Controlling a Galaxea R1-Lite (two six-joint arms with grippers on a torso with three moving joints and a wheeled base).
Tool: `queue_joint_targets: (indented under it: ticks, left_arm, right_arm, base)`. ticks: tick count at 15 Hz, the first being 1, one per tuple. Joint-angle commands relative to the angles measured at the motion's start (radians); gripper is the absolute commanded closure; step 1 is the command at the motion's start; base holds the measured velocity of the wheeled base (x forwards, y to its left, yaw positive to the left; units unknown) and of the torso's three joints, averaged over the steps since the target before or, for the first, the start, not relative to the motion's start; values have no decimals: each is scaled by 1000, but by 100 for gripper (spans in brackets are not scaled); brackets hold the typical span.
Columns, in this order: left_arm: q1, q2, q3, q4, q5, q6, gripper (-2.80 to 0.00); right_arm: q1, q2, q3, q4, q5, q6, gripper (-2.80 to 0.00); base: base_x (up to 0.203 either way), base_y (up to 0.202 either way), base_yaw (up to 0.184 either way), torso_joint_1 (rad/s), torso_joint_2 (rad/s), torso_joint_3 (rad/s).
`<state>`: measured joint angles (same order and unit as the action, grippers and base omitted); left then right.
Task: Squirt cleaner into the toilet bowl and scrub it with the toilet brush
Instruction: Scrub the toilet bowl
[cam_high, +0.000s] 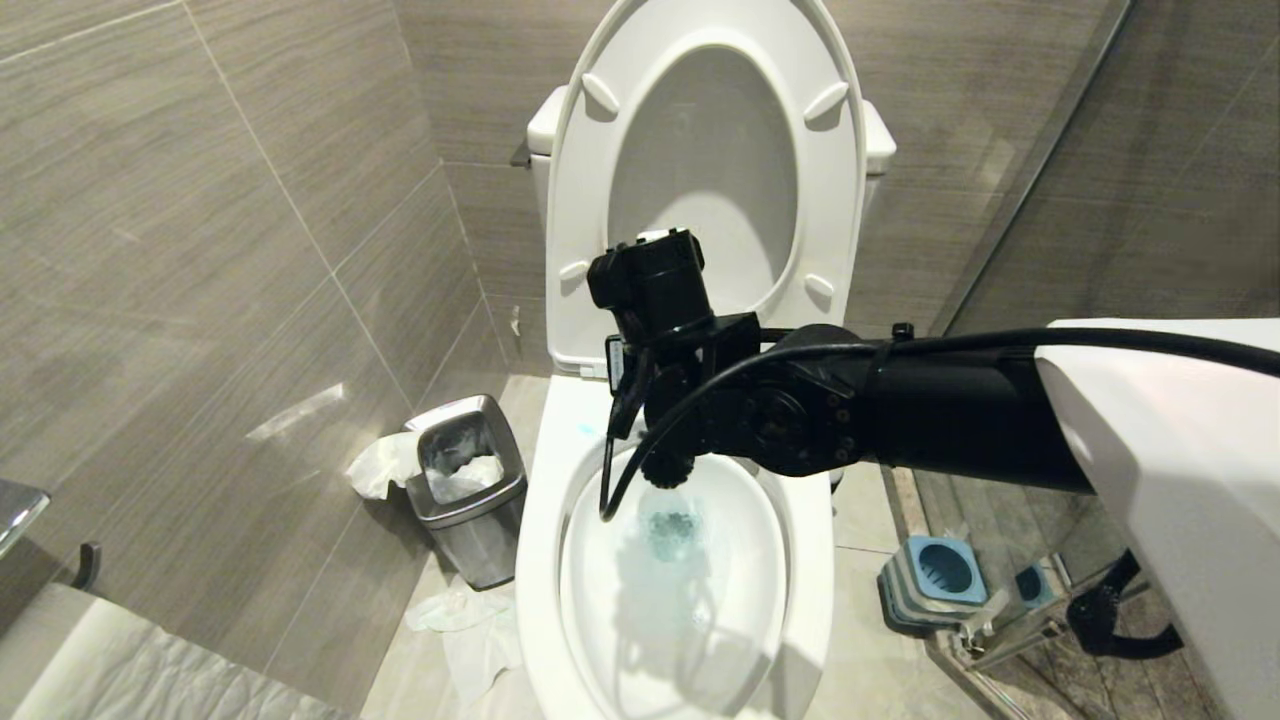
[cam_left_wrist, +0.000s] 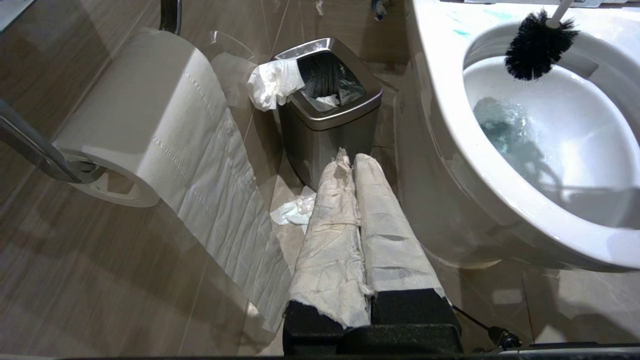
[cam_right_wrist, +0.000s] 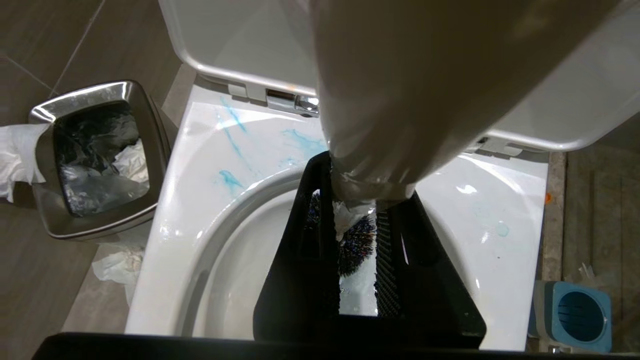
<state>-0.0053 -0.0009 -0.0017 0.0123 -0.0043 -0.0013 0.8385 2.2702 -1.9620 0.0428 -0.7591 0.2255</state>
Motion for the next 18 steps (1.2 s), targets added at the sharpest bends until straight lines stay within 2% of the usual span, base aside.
queue_joint_targets:
  ticks: [1,7,10,13,15,18]
  left_arm:
    - [-1,1,0,0,0,0,0]
    - [1,1,0,0,0,0,0]
    - [1,1,0,0,0,0,0]
    - [0,1,0,0,0,0,0]
    - [1,1,0,0,0,0,0]
    - [-1,1,0,0,0,0,0]
  right_arm:
    - [0,47,-4,-4,0,5,0]
    - [-20,262,-12,-10,16,16,0]
    - [-24,269,-12,-11,18,19,0]
    - [-20,161,-1,-7,21,21,0]
    - [-4,23,45,7,23,19,0]
    - [31,-233,149,109,40,18,0]
  base:
    - [0,0,0,0,0,0]
    - [0,0,0,0,0,0]
    - [0,0,0,0,0,0]
    - [0,0,0,0,0,0]
    - [0,0,0,0,0,0]
    - [0,0,0,0,0,0]
